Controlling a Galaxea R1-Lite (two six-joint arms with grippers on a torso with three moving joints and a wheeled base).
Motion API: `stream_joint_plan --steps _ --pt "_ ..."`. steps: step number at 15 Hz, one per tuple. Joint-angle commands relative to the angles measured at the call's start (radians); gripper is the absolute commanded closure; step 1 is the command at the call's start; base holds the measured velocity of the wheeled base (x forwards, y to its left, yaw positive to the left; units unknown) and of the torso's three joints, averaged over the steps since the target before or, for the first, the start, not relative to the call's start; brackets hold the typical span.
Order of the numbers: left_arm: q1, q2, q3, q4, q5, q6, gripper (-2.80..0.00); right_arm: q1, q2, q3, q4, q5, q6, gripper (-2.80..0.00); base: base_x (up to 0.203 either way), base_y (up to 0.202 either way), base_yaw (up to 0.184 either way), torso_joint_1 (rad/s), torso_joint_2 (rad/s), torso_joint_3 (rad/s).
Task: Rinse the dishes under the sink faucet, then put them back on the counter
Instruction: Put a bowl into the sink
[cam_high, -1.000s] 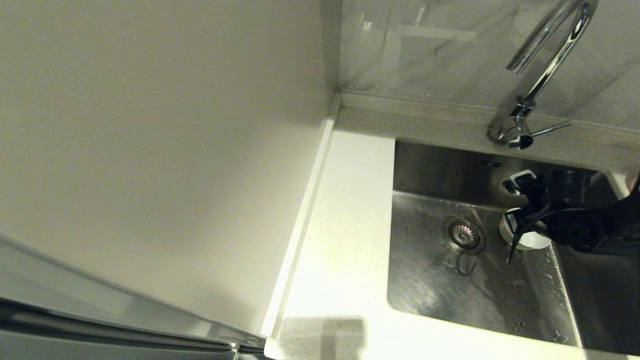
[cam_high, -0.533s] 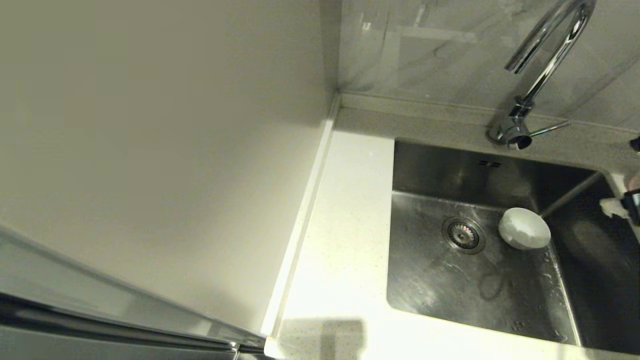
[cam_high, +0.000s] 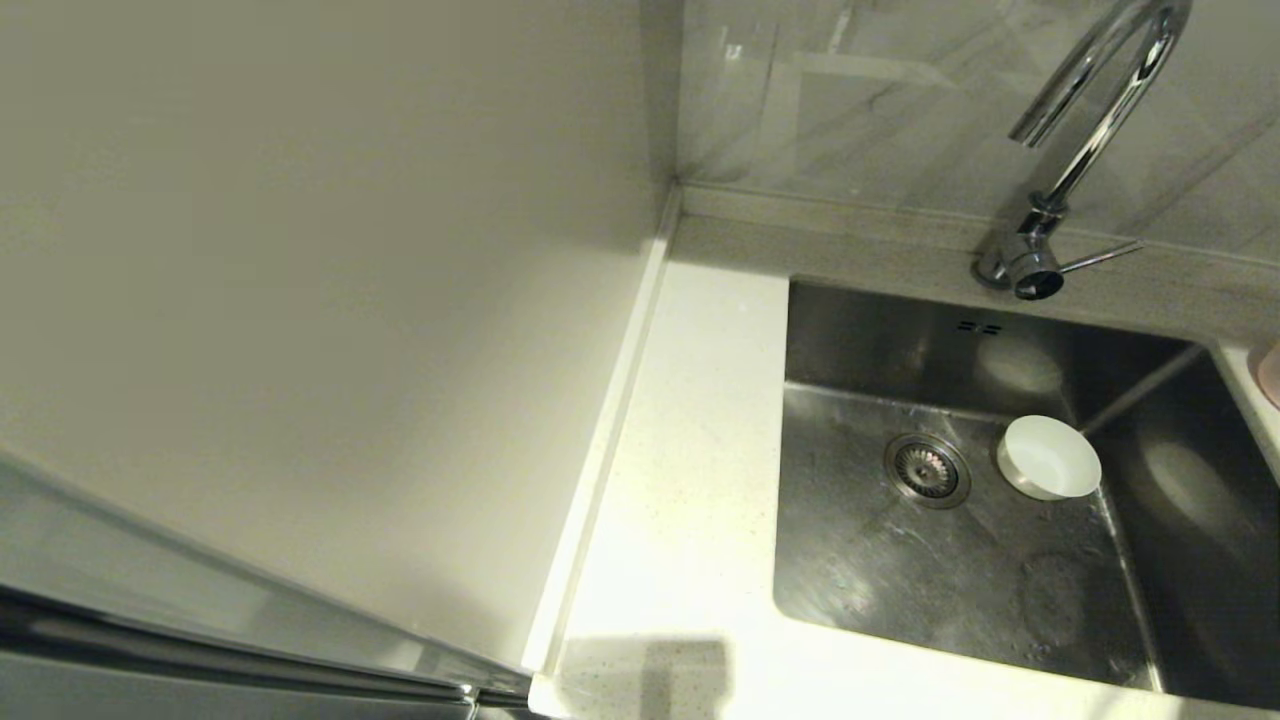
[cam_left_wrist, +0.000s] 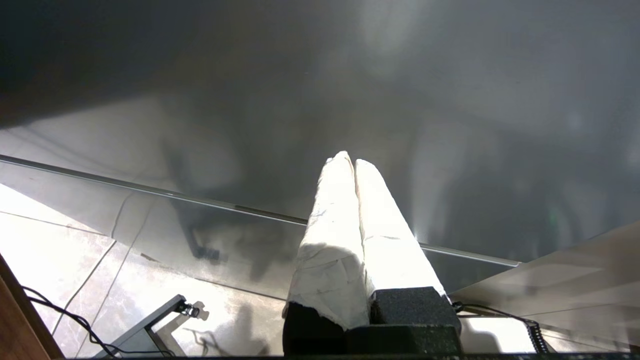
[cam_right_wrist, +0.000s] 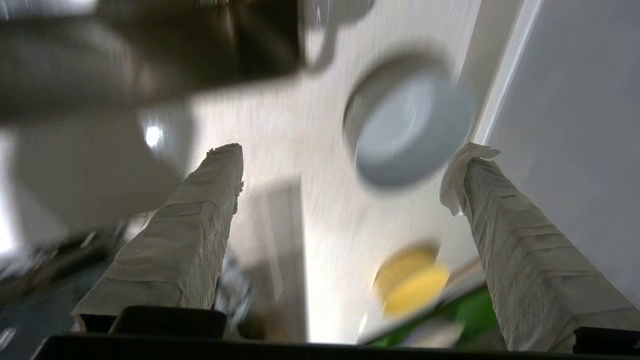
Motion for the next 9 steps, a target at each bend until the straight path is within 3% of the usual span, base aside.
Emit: stream_joint_plan --steps 1,4,9 --pt "0.0 -0.003 0.0 0.0 0.0 -0.001 0.0 -0.08 0.053 -0.048 0.141 0.006 0.001 -2.8 0.0 0.0 0.0 0.0 0.0 0.0" --pt "0.0 -0.003 0.0 0.0 0.0 -0.001 0.0 -0.145 0.133 -0.066 0.162 0.03 0.117 -2.8 0.0 0.0 0.0 0.0 0.0 0.0" --pt "0.0 -0.003 0.0 0.0 0.0 -0.001 0.0 -0.246 0.22 -0.013 0.159 0.079 0.144 -2.8 0.0 0.0 0.0 0.0 0.0 0.0"
